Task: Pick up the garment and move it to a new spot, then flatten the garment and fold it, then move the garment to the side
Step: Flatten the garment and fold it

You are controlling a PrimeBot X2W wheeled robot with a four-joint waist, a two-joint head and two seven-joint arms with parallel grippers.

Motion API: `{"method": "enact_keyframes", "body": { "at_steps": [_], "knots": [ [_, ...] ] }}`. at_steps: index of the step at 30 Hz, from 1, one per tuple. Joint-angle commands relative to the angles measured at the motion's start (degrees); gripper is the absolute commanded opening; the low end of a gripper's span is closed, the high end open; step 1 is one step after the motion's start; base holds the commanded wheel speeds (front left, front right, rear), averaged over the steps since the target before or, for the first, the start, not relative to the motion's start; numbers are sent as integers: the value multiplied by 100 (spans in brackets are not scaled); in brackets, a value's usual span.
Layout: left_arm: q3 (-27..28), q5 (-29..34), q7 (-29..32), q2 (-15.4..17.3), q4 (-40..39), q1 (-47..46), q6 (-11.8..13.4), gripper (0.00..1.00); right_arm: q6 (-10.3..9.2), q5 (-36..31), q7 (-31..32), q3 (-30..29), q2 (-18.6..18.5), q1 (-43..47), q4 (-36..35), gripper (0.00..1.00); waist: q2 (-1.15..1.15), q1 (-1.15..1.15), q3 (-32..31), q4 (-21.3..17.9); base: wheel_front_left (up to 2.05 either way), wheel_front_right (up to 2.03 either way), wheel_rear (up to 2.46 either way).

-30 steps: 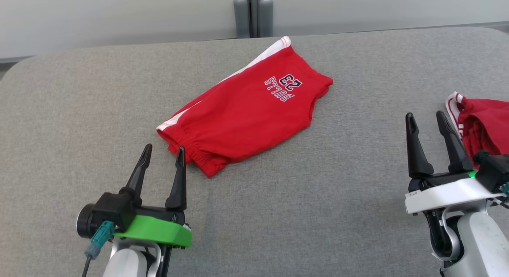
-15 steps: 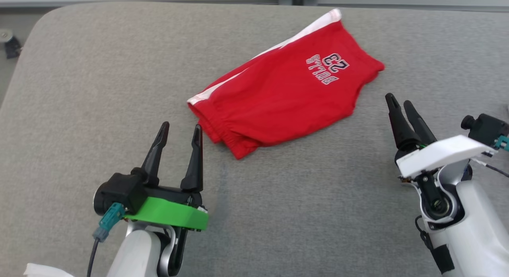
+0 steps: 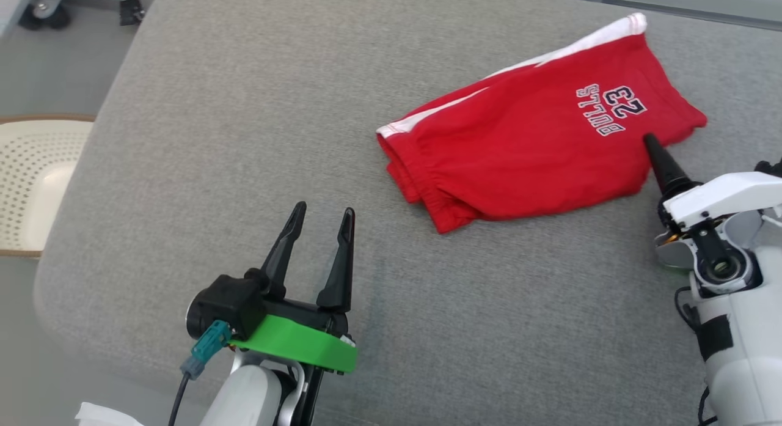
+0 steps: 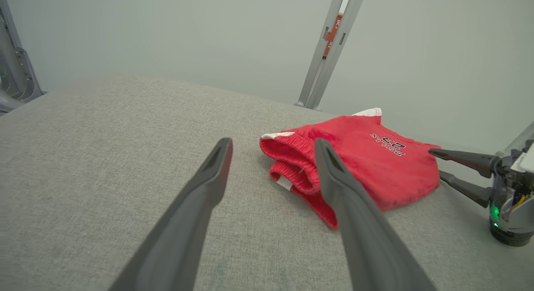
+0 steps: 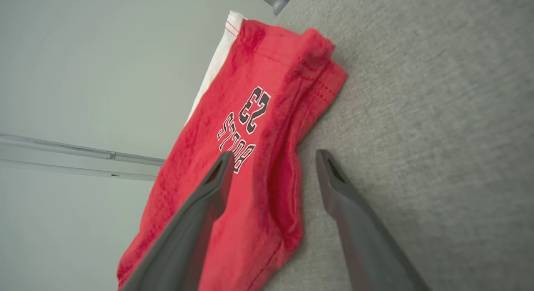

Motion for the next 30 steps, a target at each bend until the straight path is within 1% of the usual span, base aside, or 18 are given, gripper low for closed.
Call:
{"method": "enact_keyframes", "body": {
  "at_steps": [1,4,6,10,17,18,19,24,30],
  "knots": [
    [-15,-26,-1,16,-29,51,57,100,4,-32,107,-64,61,-65,249,100,0,0,12,264,0,0,0],
    [-73,-75,-1,15,-62,42,68,100,4,-201,251,-260,15,-319,631,100,0,0,68,421,0,0,0],
    [-120,-93,-1,15,-66,29,69,100,4,-421,198,-366,-83,-477,835,100,0,0,110,529,0,0,0],
    [-180,-162,0,15,-109,-24,109,100,5,-653,274,-568,-73,-811,1249,100,0,0,214,718,0,0,0],
    [-352,-255,-1,14,-147,-74,160,100,5,-1069,134,-944,-212,-1373,2023,100,0,0,361,954,0,0,0],
    [-368,-267,-1,14,-150,-73,171,100,5,-1109,89,-968,-218,-1448,2067,32,0,0,370,966,0,0,0],
    [-386,-278,-1,14,-149,-72,177,100,11,-1157,19,-996,-229,-1523,2111,0,0,0,380,980,0,0,0],
    [-432,-249,-1,14,-91,-70,203,100,1,-1258,-191,-981,-254,-1663,2156,0,0,0,343,948,0,0,0],
    [-390,-172,-1,15,-48,-94,187,100,-3,-1126,-377,-873,-276,-1553,1923,0,0,0,174,726,0,0,0]
  ]
}}
